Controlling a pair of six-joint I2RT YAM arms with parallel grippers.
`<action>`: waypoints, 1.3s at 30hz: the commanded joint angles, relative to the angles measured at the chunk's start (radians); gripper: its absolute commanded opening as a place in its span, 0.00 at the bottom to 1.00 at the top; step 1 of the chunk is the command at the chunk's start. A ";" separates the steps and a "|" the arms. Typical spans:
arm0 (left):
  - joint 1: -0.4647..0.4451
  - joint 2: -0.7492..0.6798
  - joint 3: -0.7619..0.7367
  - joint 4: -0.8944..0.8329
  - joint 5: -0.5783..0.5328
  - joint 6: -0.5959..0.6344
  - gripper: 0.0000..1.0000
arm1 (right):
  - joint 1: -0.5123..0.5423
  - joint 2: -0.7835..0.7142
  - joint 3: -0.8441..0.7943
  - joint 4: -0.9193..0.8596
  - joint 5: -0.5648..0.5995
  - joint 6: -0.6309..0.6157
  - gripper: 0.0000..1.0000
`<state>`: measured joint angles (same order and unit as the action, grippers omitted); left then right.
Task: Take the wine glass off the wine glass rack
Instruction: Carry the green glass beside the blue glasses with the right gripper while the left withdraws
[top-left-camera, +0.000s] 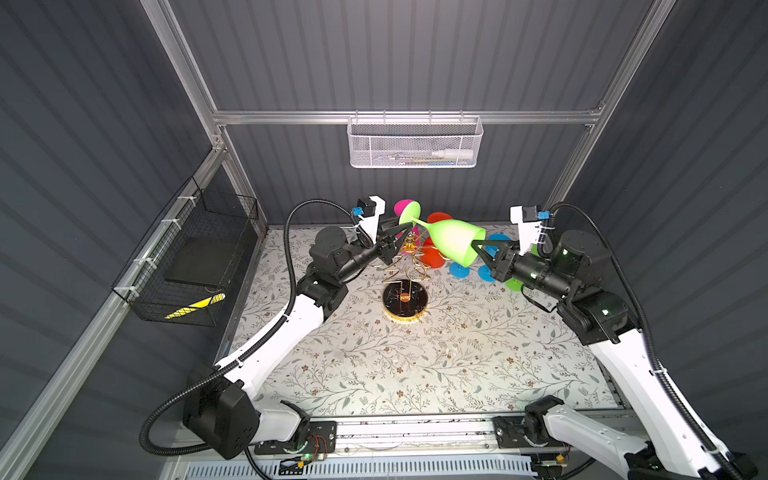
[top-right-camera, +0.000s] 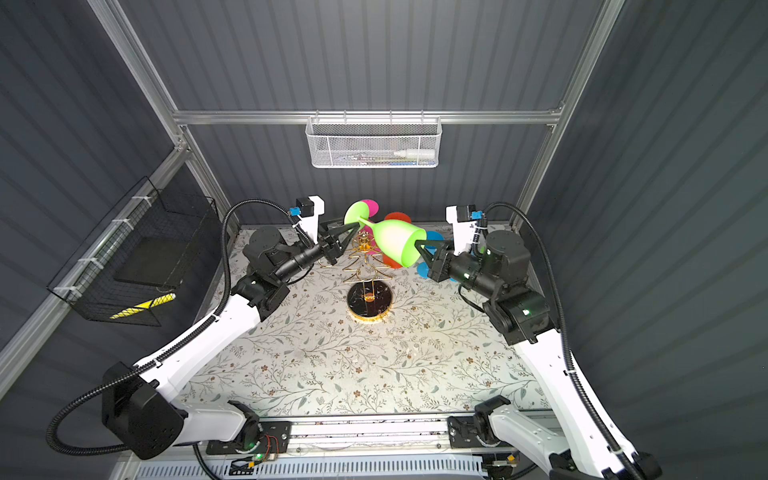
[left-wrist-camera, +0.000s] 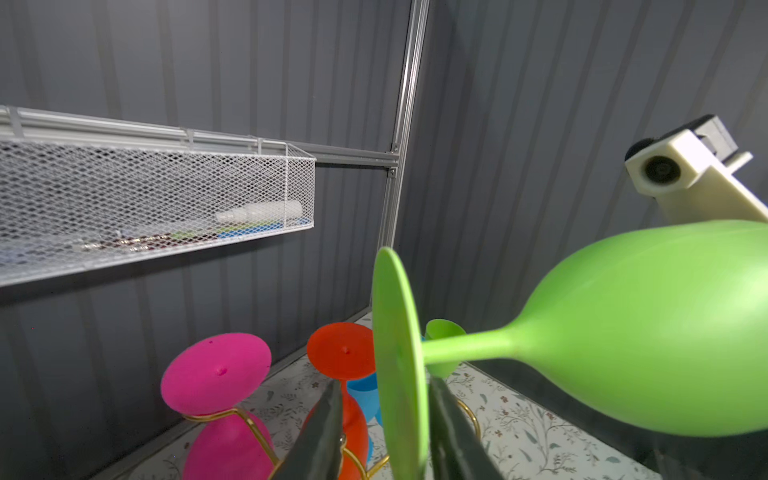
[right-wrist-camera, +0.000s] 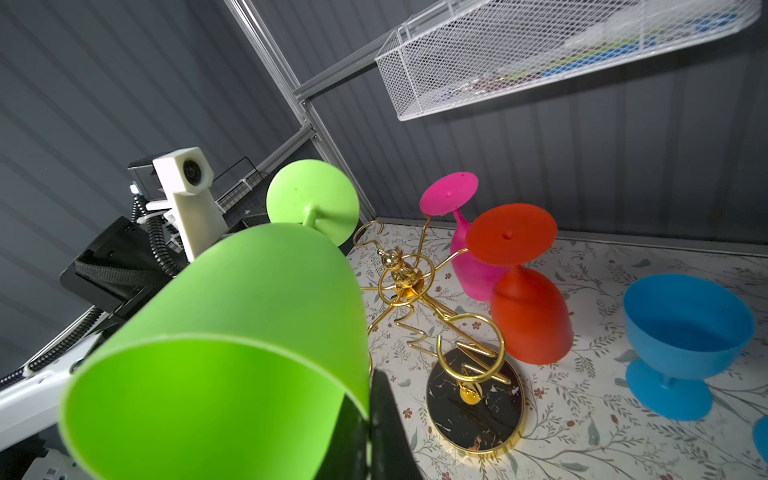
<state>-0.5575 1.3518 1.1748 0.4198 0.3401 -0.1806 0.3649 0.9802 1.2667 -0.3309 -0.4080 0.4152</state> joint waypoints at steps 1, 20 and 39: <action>0.000 -0.040 -0.015 -0.017 -0.071 0.007 0.51 | -0.023 -0.065 0.053 -0.052 0.101 -0.037 0.00; 0.004 -0.206 -0.107 -0.066 -0.518 0.098 0.89 | -0.058 -0.227 0.157 -0.728 0.547 -0.178 0.00; 0.007 -0.340 -0.185 -0.147 -0.620 0.118 0.91 | -0.058 0.215 0.135 -0.804 0.485 -0.275 0.00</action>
<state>-0.5564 1.0378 1.0027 0.2867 -0.2398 -0.0891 0.3092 1.1450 1.3991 -1.1336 0.0975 0.1738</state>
